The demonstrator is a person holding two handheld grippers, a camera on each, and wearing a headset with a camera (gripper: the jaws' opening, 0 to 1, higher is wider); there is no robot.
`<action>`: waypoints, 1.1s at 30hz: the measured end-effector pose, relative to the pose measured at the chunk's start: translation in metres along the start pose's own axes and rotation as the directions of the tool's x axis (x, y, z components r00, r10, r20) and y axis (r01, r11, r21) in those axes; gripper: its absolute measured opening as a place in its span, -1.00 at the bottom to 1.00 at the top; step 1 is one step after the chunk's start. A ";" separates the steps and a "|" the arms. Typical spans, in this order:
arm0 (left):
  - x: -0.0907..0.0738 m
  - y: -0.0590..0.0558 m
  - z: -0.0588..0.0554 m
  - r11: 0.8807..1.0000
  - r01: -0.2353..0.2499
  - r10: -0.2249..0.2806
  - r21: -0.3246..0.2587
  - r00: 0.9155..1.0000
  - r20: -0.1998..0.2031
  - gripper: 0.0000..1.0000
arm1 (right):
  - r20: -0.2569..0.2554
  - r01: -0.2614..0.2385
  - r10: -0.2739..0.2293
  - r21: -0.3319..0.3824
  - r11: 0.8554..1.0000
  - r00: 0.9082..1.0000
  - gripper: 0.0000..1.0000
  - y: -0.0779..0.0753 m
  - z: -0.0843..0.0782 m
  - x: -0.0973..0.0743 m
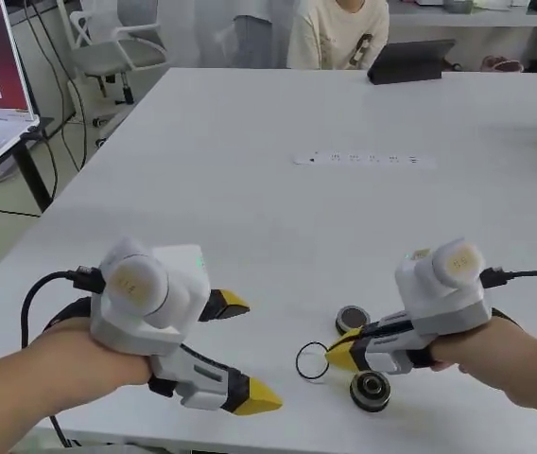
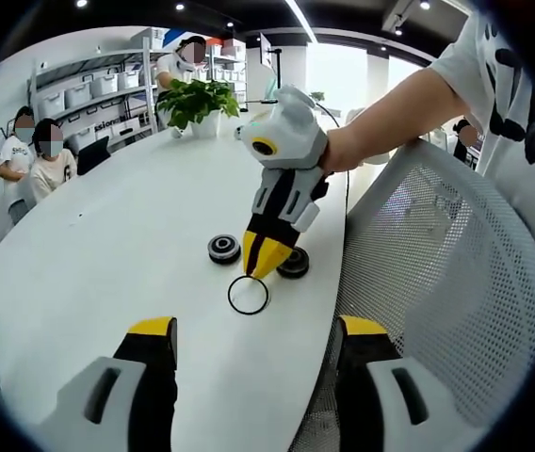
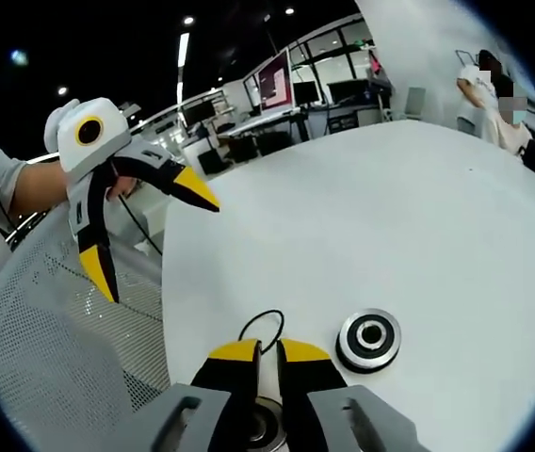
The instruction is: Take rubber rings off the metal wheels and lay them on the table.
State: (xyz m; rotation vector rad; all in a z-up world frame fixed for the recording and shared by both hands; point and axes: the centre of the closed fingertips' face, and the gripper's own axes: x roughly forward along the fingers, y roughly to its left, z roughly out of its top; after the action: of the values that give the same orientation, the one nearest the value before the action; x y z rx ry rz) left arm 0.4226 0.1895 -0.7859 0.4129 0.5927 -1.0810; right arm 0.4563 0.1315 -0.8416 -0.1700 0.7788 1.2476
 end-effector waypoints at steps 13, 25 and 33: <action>0.006 -0.003 0.007 1.000 0.018 -0.018 0.000 1.000 0.001 0.30 | 0.058 -0.011 0.010 0.008 1.000 0.998 -0.75 0.003 0.010 -0.013; 0.018 -0.012 0.015 0.998 0.058 -0.058 0.017 0.998 -0.006 0.27 | 0.132 -0.010 0.007 0.019 1.000 0.991 -0.70 0.003 0.015 -0.038; 0.027 -0.018 0.020 0.996 0.090 -0.090 0.022 0.996 -0.012 0.23 | 0.166 0.005 -0.012 0.042 0.999 0.986 -0.67 -0.002 0.008 -0.054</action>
State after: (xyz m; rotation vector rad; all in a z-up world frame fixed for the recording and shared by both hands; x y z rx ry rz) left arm 0.4207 0.1512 -0.7882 0.4151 0.6142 -1.1730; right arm 0.4565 0.0924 -0.8031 -0.0349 0.6582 1.2200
